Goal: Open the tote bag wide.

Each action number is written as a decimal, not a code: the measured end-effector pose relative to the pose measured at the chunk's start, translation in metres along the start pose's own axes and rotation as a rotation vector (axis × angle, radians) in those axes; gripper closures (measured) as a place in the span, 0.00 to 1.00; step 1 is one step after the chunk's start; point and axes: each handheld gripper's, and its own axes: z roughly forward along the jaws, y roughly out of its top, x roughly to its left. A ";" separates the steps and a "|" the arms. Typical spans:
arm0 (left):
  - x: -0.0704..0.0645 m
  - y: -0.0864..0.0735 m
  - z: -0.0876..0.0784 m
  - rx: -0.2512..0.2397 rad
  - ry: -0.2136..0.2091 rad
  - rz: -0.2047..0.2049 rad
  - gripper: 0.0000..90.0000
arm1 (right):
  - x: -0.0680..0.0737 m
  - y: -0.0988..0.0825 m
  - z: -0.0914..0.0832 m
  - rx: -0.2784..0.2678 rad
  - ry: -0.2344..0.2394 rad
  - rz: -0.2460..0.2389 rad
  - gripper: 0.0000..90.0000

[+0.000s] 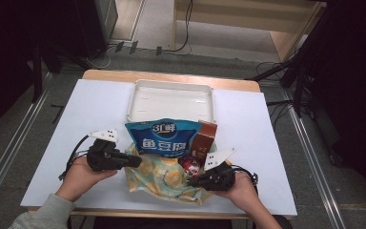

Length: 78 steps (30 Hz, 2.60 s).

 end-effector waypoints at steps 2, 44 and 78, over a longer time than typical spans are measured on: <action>-0.001 0.003 -0.005 -0.010 0.010 0.008 0.88 | 0.000 0.000 0.000 0.002 0.001 0.003 1.00; 0.036 -0.025 0.010 0.125 -0.001 -0.164 1.00 | 0.002 -0.002 0.005 0.011 -0.018 -0.024 1.00; 0.007 0.006 -0.032 0.018 0.014 -0.052 0.92 | 0.006 0.025 -0.046 -0.114 -0.069 0.030 0.94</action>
